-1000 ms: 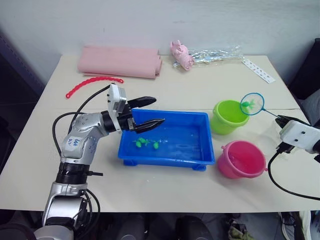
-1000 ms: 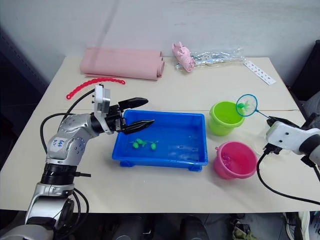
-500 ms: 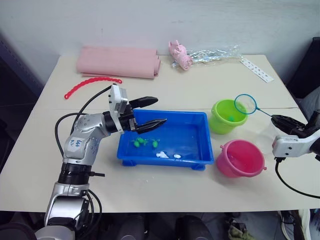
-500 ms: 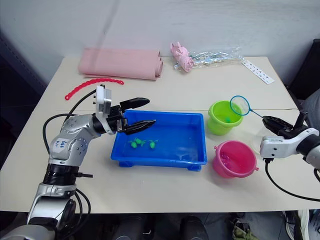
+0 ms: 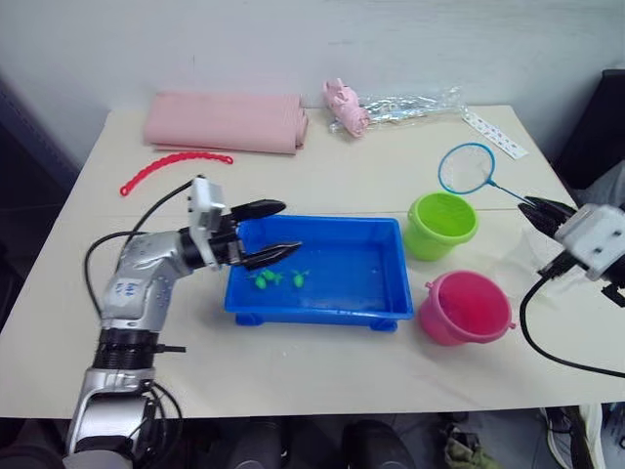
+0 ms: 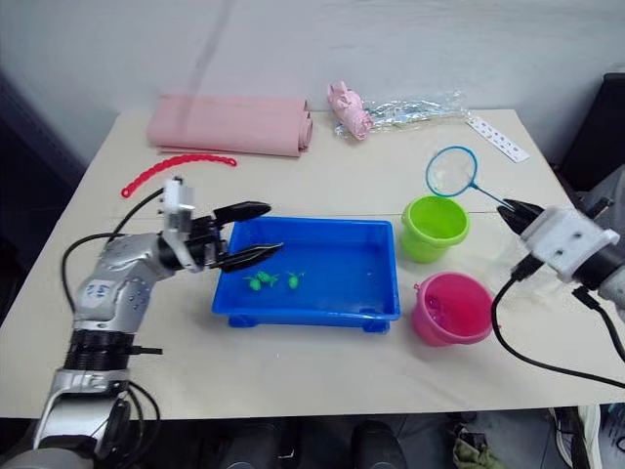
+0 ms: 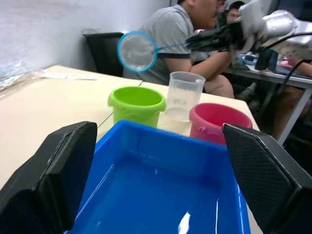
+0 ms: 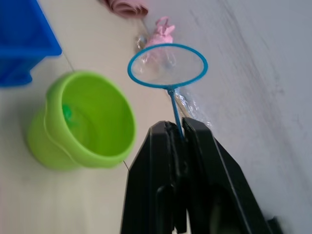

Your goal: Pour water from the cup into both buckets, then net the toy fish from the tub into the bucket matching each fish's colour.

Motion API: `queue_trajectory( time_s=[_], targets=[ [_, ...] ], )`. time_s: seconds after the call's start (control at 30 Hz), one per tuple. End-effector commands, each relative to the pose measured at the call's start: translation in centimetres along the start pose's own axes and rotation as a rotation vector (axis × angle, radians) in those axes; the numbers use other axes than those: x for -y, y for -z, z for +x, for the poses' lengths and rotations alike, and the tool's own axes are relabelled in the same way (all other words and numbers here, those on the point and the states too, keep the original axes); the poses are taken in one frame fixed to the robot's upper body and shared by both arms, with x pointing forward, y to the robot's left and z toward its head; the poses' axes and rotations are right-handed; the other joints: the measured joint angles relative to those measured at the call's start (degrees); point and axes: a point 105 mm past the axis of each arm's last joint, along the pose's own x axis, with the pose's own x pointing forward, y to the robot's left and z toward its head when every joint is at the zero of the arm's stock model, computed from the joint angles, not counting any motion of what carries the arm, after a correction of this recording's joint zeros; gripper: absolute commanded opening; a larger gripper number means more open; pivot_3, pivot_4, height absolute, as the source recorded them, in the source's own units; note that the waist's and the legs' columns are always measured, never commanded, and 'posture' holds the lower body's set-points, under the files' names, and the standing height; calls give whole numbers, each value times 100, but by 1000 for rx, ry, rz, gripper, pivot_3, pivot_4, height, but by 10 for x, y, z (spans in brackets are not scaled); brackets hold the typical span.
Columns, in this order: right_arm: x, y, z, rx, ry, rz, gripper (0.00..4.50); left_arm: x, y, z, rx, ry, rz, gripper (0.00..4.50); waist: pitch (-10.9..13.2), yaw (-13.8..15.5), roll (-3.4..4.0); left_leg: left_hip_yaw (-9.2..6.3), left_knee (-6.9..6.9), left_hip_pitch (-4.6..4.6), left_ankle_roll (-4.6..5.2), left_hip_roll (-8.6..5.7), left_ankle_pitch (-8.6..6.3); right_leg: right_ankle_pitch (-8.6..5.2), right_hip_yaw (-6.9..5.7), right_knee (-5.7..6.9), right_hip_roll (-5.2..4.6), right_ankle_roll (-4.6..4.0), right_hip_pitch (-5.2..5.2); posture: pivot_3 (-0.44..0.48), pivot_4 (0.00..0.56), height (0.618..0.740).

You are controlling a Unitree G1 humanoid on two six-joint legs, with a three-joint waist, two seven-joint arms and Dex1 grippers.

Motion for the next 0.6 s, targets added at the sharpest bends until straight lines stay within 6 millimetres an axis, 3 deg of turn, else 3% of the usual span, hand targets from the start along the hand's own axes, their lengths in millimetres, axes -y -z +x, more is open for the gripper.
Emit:
queue_trajectory(
  time_s=[0.03, 0.1, 0.27, 0.47, 0.6],
  targets=[
    [-24, -51, 17, 135, -262, 341, 0, -5, -16, -42, -10, -24, 79, 4474, 0, -36, 0, -3, 0, 0, 0, 2, 0, 0, -1, -1, -1, 0, 1, 0, 150, 740],
    [-41, -61, 23, 131, -358, 436, 0, -6, -12, -54, -51, -45, 83, 4474, 1, -41, 0, -6, 6, 0, 2, 1, -1, 0, 1, -2, -6, 0, 1, 0, 150, 740],
    [-81, -61, 38, 16, -523, 503, 0, -4, 6, -88, -165, -86, 104, 4474, 1, -45, 1, -10, 8, -2, 6, -1, -5, 0, 2, -8, -11, 0, 2, 0, 150, 740],
    [-115, -54, 62, -94, -652, 433, 0, 1, 11, -102, -196, -136, 81, 4474, 2, -62, 1, -12, 9, -6, 6, -1, -6, 0, 4, -6, -16, 0, -4, 0, 150, 740],
    [-125, -57, 82, -102, -721, 373, 0, 3, 12, -104, -203, -154, 81, 4474, 4, -86, 4, -9, 7, -5, 4, -2, -7, 0, 8, -1, -16, 0, -11, 0, 150, 740]
  ],
)
